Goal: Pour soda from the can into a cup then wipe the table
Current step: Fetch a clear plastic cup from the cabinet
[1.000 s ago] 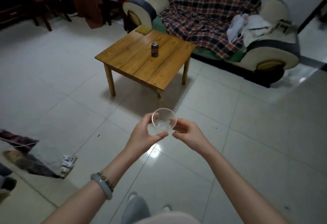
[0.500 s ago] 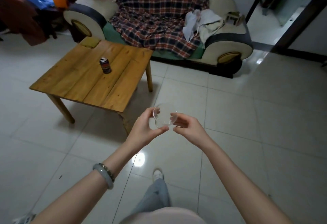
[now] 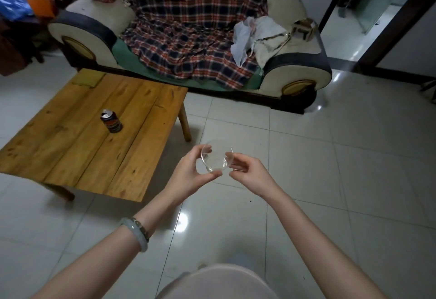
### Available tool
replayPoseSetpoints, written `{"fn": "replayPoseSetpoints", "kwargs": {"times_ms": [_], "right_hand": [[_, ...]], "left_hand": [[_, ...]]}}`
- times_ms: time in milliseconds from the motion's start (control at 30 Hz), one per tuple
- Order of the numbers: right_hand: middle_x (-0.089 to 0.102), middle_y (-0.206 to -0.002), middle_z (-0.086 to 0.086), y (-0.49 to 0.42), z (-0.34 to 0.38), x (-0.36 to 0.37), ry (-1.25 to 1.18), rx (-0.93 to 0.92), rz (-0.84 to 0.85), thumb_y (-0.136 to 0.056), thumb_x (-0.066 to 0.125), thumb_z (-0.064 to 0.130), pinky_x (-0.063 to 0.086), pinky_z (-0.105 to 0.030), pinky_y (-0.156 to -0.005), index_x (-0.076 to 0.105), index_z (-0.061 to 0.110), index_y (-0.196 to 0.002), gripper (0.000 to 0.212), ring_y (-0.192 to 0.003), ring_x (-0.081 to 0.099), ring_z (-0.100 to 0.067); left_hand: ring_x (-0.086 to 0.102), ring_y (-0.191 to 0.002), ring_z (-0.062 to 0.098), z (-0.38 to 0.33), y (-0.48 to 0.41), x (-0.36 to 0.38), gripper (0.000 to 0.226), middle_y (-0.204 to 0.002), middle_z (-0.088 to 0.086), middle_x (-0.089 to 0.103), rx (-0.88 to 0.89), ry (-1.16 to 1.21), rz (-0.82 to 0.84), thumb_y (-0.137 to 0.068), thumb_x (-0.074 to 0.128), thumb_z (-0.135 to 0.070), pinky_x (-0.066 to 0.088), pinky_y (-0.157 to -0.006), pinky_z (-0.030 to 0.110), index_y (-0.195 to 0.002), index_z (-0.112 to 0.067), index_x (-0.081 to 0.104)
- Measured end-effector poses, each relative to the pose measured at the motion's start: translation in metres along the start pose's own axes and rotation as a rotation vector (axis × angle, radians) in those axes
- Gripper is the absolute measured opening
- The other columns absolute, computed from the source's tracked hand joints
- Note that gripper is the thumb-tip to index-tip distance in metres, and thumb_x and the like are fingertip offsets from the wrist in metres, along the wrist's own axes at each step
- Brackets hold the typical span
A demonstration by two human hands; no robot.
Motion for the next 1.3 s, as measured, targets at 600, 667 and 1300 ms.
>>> {"fn": "replayPoseSetpoints", "kwargs": {"times_ms": [600, 667, 1300], "right_hand": [[0.063, -0.113, 0.001, -0.335, 0.059, -0.056, 0.156, -0.069, 0.440, -0.080, 0.058, -0.010, 0.048, -0.012, -0.087, 0.055, 0.011, -0.127, 0.051, -0.106, 0.061, -0.008], [0.063, -0.115, -0.003, -0.369, 0.068, -0.052, 0.179, -0.076, 0.502, -0.080, 0.058, -0.011, 0.048, -0.013, -0.088, 0.054, 0.008, -0.128, 0.052, -0.107, 0.061, -0.010], [0.058, -0.126, -0.014, -0.604, 0.152, 0.127, 0.331, -0.102, 0.939, -0.080, 0.056, -0.014, 0.047, -0.026, -0.096, 0.048, 0.001, -0.133, 0.055, -0.117, 0.057, -0.021]], "left_hand": [[0.052, -0.112, -0.006, 0.074, -0.264, -0.040, 0.065, -0.120, -0.025, 0.055, -0.195, -0.008, -0.348, -0.067, 0.082, -0.036, 0.041, -0.089, 0.011, -0.122, -0.028, 0.050], [0.051, -0.109, -0.012, 0.081, -0.282, -0.048, 0.064, -0.116, -0.031, 0.053, -0.227, -0.003, -0.409, -0.066, 0.082, -0.038, 0.038, -0.085, 0.003, -0.120, -0.034, 0.048], [0.052, -0.110, -0.007, 0.213, -0.381, -0.200, 0.066, -0.118, -0.023, 0.057, -0.542, -0.022, -0.853, -0.064, 0.082, -0.038, 0.039, -0.090, 0.012, -0.121, -0.035, 0.048]]}}
Point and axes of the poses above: each hand's wrist, its own y-axis away from the middle knuckle, its own x-axis out of the palm, z = x × y, the point moved 2 cm from there along -y, towards the middle knuckle
